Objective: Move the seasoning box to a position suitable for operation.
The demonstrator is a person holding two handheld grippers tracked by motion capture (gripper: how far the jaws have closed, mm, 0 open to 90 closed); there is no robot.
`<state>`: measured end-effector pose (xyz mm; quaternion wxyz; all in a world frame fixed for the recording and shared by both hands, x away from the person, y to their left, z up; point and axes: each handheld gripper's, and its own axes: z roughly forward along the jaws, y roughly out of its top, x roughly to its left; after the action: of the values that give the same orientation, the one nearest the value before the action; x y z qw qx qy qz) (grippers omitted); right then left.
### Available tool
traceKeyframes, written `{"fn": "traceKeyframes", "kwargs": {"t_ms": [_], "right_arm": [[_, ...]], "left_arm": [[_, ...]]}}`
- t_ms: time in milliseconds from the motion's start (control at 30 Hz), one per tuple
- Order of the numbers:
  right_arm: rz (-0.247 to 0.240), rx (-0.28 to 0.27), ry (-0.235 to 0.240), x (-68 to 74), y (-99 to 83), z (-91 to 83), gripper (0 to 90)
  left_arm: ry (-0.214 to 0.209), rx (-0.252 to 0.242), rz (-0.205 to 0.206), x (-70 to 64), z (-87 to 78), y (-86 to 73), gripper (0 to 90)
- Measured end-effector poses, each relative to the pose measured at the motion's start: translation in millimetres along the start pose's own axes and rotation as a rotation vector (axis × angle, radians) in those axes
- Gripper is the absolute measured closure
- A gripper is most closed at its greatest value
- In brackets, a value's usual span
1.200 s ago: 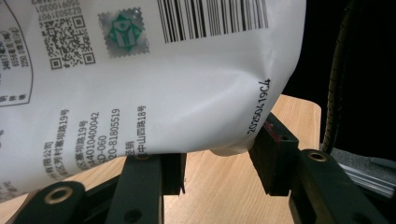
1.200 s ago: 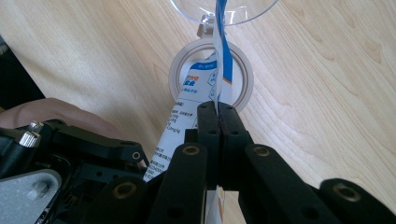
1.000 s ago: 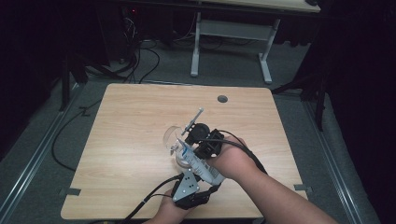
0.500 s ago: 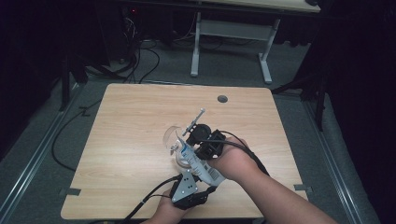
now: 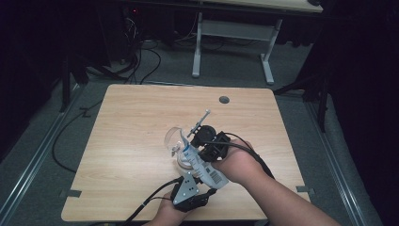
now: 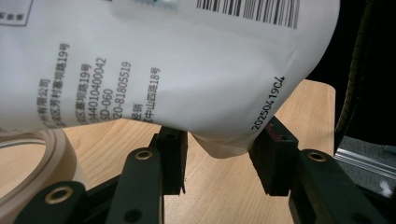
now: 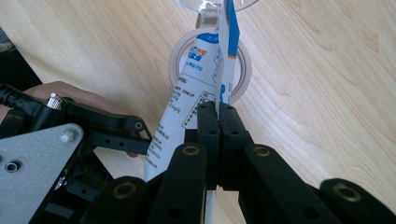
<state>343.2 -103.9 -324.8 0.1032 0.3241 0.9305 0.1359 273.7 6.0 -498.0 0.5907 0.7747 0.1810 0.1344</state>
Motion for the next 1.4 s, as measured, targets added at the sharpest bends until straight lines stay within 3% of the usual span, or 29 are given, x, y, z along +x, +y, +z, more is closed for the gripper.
{"fn": "traceKeyframes", "kwargs": {"t_ms": [367, 767, 1167, 1400], "right_arm": [[0.000, -0.001, 0.004, -1.3, -1.5, -0.2, 89.6], [0.011, -0.007, 0.000, -3.3, -0.6, -3.0, 89.8], [0.004, -0.002, 0.000, -1.6, 0.8, -0.7, 89.7], [-0.004, -0.007, 0.000, -1.1, 1.0, -0.9, 89.7]], "left_arm": [[0.010, 0.004, 0.001, 1.0, 0.3, -3.7, 58.3], [0.019, 0.011, 0.009, 2.7, -3.0, -8.6, 48.1], [0.017, 0.028, 0.006, 9.8, -18.8, -21.2, 48.2], [0.033, 0.037, -0.033, 22.8, -36.2, -31.1, 47.8]]}}
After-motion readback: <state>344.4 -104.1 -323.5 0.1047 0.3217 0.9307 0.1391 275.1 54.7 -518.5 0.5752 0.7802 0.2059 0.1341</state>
